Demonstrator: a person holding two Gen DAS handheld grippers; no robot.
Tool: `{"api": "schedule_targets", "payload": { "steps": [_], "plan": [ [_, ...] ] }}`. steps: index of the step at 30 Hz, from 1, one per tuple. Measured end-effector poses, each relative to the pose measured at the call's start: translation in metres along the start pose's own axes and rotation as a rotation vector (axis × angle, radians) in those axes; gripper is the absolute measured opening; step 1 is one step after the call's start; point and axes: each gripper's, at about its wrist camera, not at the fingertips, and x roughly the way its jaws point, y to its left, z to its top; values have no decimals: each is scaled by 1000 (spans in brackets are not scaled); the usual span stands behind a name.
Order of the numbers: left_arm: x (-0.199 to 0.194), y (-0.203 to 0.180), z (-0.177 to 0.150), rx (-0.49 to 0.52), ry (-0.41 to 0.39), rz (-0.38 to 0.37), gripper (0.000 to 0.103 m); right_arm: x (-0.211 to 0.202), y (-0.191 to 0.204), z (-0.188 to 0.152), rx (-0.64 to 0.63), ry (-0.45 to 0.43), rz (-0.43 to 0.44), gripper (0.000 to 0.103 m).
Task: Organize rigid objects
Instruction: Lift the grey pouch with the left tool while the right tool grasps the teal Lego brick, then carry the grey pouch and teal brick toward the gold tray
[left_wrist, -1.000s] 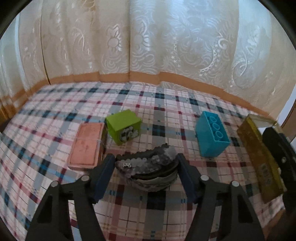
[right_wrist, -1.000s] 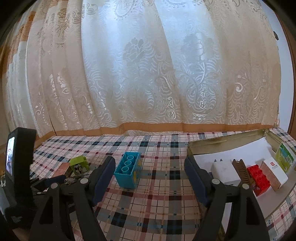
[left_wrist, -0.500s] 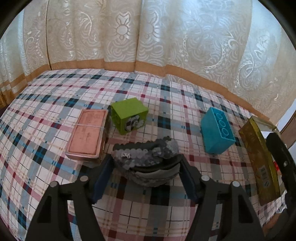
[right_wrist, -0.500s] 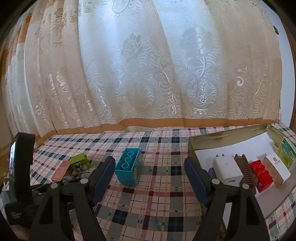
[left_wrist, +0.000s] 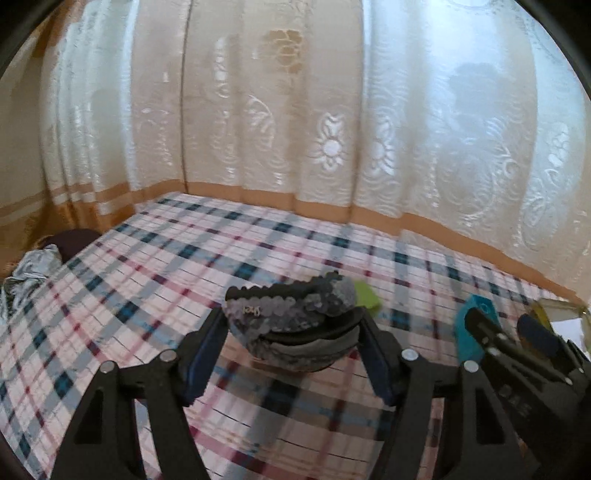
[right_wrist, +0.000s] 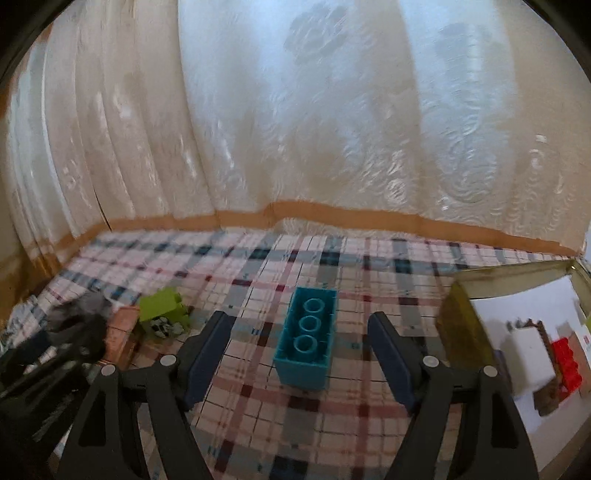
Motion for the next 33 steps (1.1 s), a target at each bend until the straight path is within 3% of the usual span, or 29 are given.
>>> {"api": "schedule_targets", "payload": {
  "steps": [5,10,14,17,21,29,33],
  "plan": [
    [-3,1,-1,-2,-16,36,69,26,5,4,-1,100,-17,78],
    [0,-6,-5,14,7,8,69,48,9,0,-31,216,-26,34],
    [0,-10,-7,18,14,-7,69,44,0,-4,-9,220,33,34],
    [-1,-13,-8,24,14,-15,69,23,-5,-7,6,144,135,34],
    [-4,-17,-9,35,7,-20,69,-9,-1,-16,-42,53,198,34],
    [-13,-28,-12,66,-20,-52,69,-43,-4,-29,-61,-18,206,34],
    [-17,-34,-13,81,-32,-59,69,-51,-9,-35,-69,-40,144,34]
  ]
}}
